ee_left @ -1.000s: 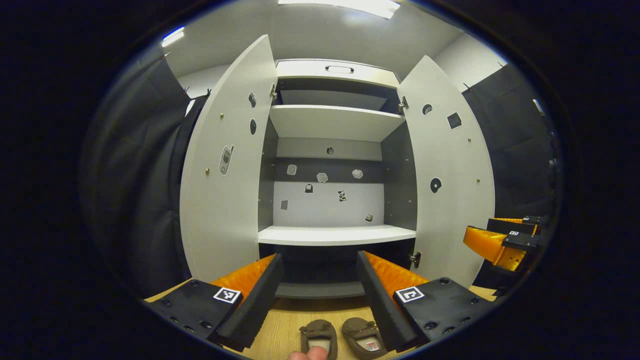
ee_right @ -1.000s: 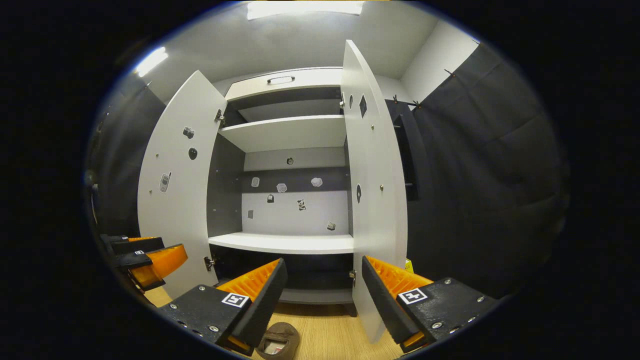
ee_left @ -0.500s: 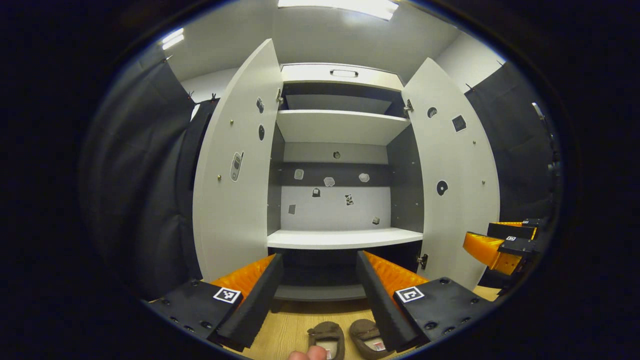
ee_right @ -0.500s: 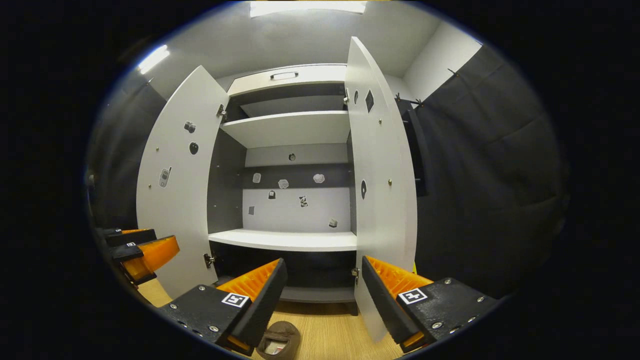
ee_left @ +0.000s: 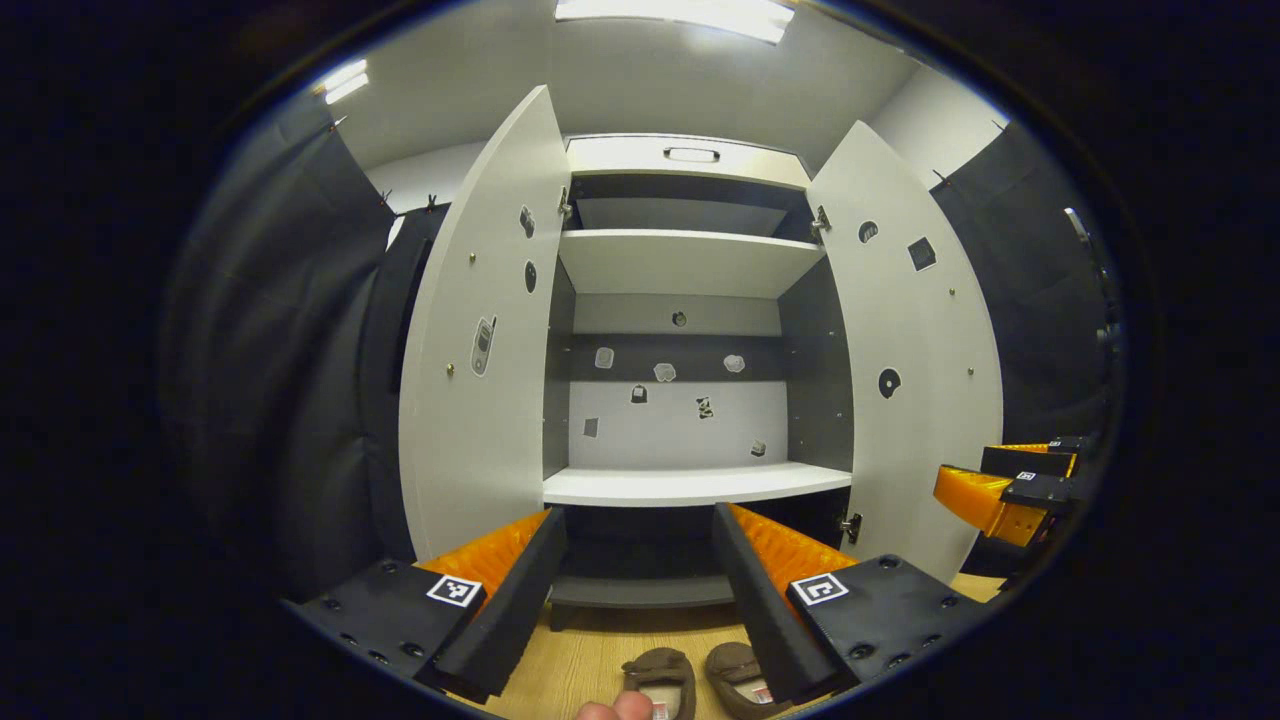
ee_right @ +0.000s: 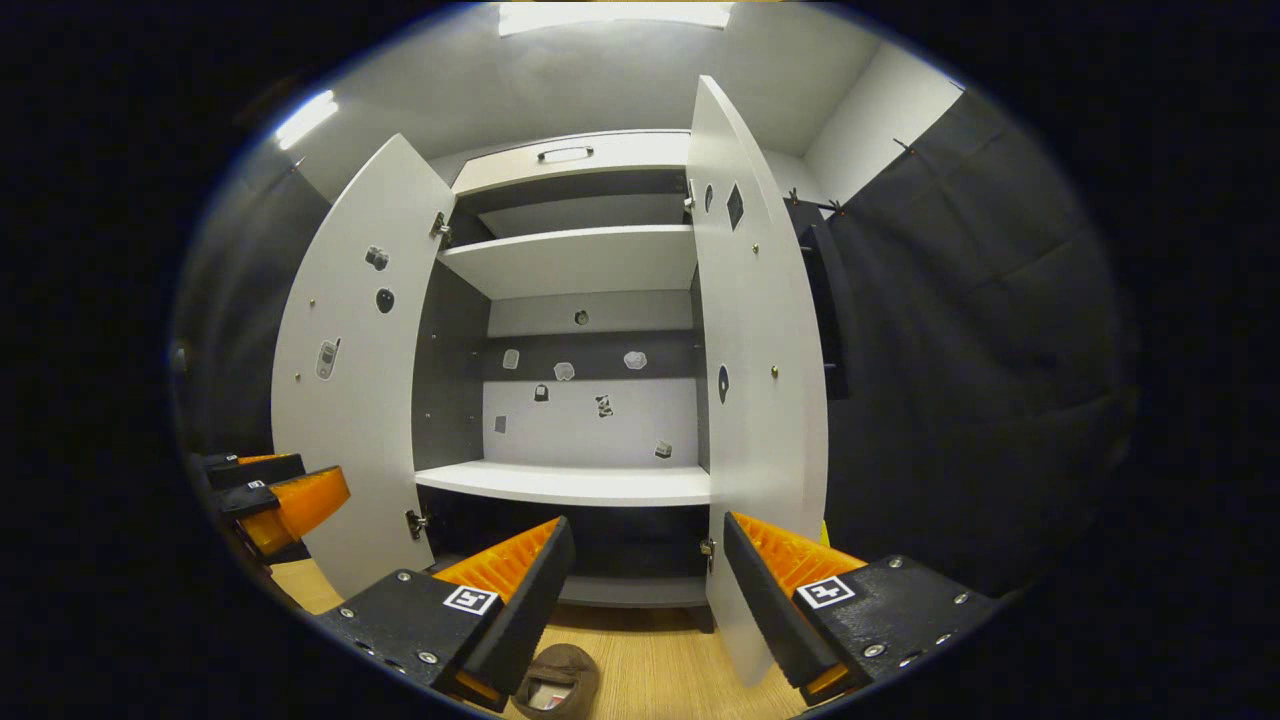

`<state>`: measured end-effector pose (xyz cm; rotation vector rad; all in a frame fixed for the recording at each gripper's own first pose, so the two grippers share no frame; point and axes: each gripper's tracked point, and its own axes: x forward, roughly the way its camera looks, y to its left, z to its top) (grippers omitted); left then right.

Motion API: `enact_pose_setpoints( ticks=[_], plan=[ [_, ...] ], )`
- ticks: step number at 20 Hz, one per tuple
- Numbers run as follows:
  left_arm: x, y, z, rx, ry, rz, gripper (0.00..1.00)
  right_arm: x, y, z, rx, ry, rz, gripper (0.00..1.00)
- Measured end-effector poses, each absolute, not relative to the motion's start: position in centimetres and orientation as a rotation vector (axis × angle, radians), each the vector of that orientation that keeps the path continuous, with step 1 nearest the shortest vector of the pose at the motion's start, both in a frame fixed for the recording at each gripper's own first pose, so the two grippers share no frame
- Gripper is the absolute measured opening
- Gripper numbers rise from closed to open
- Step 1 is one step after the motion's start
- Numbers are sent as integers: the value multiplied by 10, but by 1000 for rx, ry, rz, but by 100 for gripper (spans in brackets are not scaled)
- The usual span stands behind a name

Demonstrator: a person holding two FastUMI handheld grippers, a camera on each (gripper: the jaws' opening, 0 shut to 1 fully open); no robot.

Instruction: Grab one shoe with the right hand and put it into the shoe cabinet, grab the other shoe with the left hand and put it into the shoe cabinet; then close the right door with the right hand and the left door with the left hand.

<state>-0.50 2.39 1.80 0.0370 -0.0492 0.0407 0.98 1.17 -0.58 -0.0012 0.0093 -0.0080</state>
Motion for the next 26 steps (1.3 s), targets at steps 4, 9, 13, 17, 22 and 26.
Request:
enact_pose_setpoints(
  ticks=[4, 9, 13, 17, 22, 26],
  plan=[
    [-7, 26, 18, 33, -45, 51, 96, 16, 22, -11, -21, 13, 20, 93],
    [-12, 35, 16, 37, -30, 80, 96, 30, 43, -46, -5, 75, 70, 93],
    [-16, 42, 12, 28, -14, 96, 96, 46, 59, -96, -14, 182, 107, 93],
    [-18, 52, 12, 28, -15, 119, 96, 48, 78, -173, -48, 343, 150, 93],
    [-21, 65, 7, 17, -7, 147, 96, 2, 91, -286, -110, 639, 212, 93],
    [-20, 74, 5, 17, 1, 169, 96, -25, 87, -337, -122, 800, 217, 91]
  ],
)
